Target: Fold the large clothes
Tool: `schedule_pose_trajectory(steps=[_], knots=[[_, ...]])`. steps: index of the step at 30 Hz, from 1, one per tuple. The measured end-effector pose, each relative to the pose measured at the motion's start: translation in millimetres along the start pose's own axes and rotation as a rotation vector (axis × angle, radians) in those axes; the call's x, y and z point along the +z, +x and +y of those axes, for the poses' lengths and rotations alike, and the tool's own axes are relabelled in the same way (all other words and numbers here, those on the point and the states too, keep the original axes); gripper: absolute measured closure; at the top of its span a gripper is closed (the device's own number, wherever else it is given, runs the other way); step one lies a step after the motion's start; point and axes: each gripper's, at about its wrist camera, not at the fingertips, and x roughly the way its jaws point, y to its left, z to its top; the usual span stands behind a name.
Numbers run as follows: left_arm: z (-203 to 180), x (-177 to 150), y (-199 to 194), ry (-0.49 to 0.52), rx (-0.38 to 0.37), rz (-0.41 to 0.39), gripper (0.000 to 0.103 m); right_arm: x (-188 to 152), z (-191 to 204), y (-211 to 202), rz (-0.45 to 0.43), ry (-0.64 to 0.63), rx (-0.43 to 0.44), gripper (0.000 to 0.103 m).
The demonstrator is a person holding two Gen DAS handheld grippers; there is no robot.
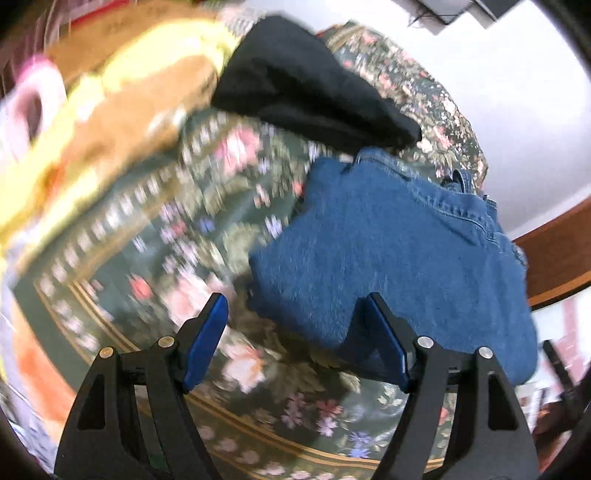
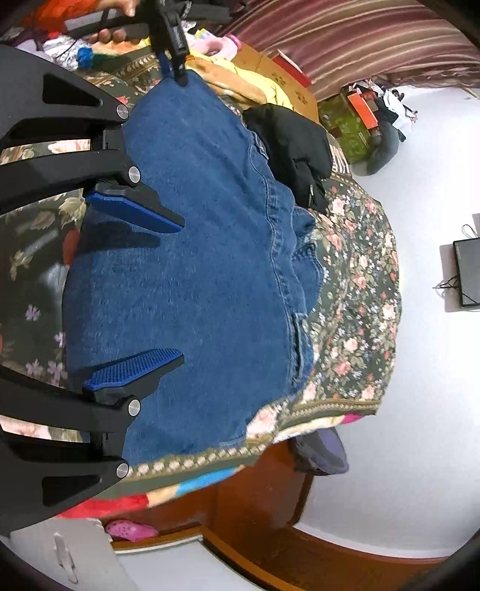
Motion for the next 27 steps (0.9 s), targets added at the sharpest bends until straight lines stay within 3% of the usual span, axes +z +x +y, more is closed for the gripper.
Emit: schedule_pose_trajectory(steps=[8,11,14,16,19,20,24,27], knots=[[0,5,32,-0.145,-0.241,0.125,0.028,-3,6,4,-0.002,-0.019,-0.004,0.042],[-16,10,48,-0.143,-0.268,0.153,0.028,-1,6,5,0.002,-0.015,-0.004,0.042],[-35,19,52,-0.08,-0.197,0.099,0.032,2,4,5,0.01,0.005,0.009,0.042],[-48,24,47,-0.025,-0.122,0.038,0.052,5,3,5,0.022,0.037,0.046,0.042],[-78,26,26,0.089,-0.001,-0.119,0.074,12,4,5,0.021,0.092,0.109,0.042],[-88,26,17,0.117,0.016,-0.174,0.077,16,7,5,0.016,0.108,0.126,0.042],[-111,34,-24,0.181,-0.029,-0.298,0.084,32,29,5,-0.012,0.089,0.154,0.042],[-139,40,-62,0.266,-0.069,-0.372,0.085,39,55,15,0.008,0.003,0.115,0.042]])
